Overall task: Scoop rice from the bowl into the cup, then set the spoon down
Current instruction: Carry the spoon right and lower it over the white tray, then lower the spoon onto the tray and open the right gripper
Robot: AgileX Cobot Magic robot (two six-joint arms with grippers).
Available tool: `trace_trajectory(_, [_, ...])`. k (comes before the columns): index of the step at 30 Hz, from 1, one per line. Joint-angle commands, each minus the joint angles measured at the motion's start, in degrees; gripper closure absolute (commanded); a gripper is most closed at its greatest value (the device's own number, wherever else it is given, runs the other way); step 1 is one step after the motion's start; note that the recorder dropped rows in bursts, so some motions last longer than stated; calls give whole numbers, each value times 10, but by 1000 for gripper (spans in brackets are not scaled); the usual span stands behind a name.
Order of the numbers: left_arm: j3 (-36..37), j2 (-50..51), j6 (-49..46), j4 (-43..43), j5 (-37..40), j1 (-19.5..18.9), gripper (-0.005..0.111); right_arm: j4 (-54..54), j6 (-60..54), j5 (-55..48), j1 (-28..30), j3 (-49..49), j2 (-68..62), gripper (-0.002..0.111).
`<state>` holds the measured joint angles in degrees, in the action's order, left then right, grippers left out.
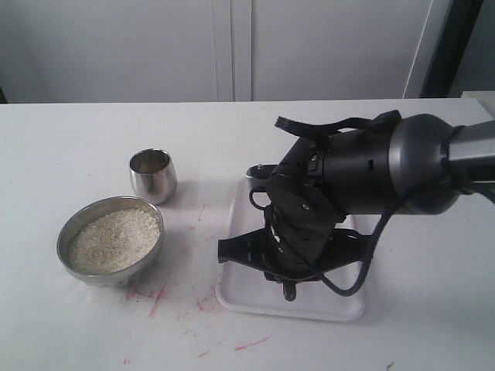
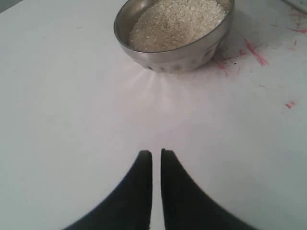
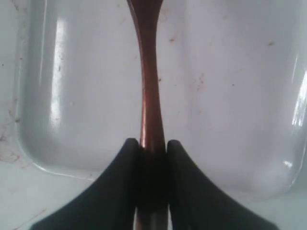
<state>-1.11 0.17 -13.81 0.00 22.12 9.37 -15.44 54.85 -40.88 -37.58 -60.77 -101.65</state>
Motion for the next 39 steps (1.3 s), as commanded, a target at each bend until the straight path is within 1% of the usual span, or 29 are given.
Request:
trace_trajectory(1, [5,-2,3,0,19,1,92,-11,-7,8,13,2,-8,108])
trace_trajectory(14, [5,-2,3,0,19,1,92,-25,-10,17,34,2,-21,108])
trace_trajectory(26, [5,-2,3,0,19,1,92,-29,-10,49,34,2,-31,108])
trace_trajectory(39, [5,-2,3,0,19,1,92,-36,-10,50,34,2,-31,108])
